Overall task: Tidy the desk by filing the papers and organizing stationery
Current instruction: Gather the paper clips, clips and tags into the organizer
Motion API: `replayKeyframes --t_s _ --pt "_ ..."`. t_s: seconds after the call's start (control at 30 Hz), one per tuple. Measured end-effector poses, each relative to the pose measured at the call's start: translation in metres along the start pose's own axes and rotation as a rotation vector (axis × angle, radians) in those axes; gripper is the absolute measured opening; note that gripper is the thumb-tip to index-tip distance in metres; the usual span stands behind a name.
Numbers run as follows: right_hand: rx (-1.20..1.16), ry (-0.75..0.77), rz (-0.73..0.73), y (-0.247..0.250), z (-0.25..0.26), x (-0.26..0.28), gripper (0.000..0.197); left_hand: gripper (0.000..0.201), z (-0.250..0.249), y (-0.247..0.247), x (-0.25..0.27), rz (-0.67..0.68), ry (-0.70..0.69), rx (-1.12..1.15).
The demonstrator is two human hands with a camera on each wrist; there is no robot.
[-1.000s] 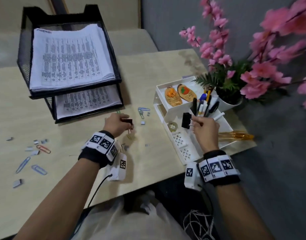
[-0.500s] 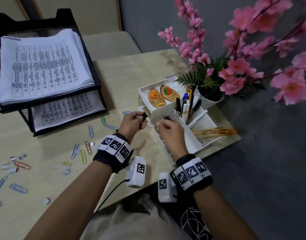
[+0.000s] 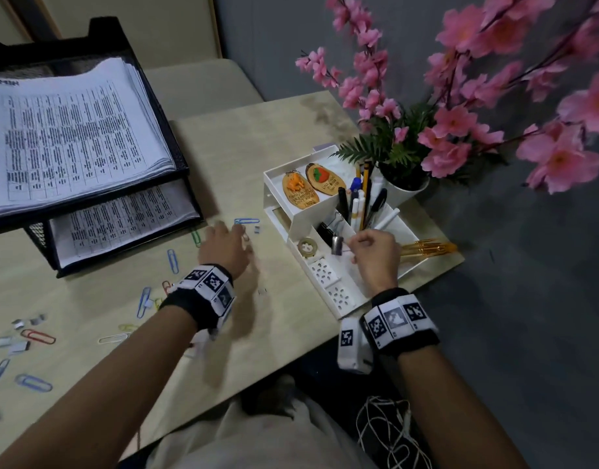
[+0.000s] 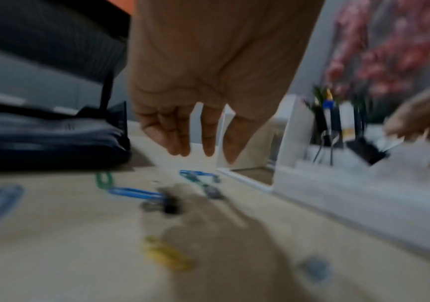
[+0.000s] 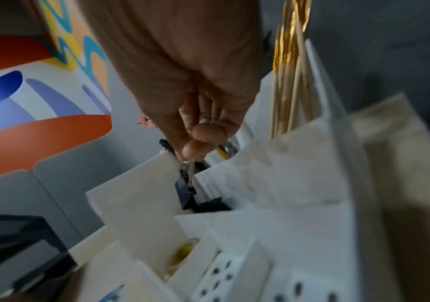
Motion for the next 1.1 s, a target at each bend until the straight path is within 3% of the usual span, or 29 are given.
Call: replayKeyframes --t_s 0.07,0.13,0.27,0.43,0.57,0.7,0.8,0.97,1.1 --pt "0.119 0.020 -0.033 0.009 -0.004 -0.006 0.014 0.039 0.020 -0.006 0.001 0.063 0.055 -0.119" --pt "0.194 0.028 -0.043 0.013 -0.008 -0.008 0.016 0.035 0.030 -0.012 0.000 0.114 0.068 -0.078" --pt "0.227 0.103 -0.030 0.008 -0.001 0.004 0.016 0.023 0.027 -0.007 -0.004 0.058 0.018 0.055" --pt "-0.123 0.077 0.208 -0.037 0.015 0.027 0.014 0.023 -0.028 0.007 0.008 0.022 -0.177 0.500" --pt "-0.314 -0.019 0.300 -0.054 0.012 0.035 0.019 0.032 -0.093 0.018 0.031 0.112 -0.342 0.706" --pt "-0.337 -0.018 0.228 -0.034 0.005 0.028 0.014 0.031 -0.125 0.021 0.035 0.108 -0.435 0.666" --pt "-0.281 -0.003 0.153 -0.014 -0.001 0.017 0.017 0.018 -0.137 0.023 0.027 0.027 -0.431 0.573" --pt "-0.083 -0.028 0.113 0.001 -0.017 -0.005 0.020 0.029 -0.163 0.007 -0.002 -0.070 -0.401 0.184" --pt "0.194 0.096 0.158 -0.009 -0.008 -0.009 0.023 0.033 -0.170 -0.013 -0.019 0.034 -0.298 0.182"
Point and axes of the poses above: each hand's wrist, its own x-axis away from the middle knuckle, its own y-axis out of the back of the hand, z = x × y, the point moved 10 cm from there along -x, towards the middle knuckle, and after that the axes turned 2 degrees about -x, right-handed, at the moved point
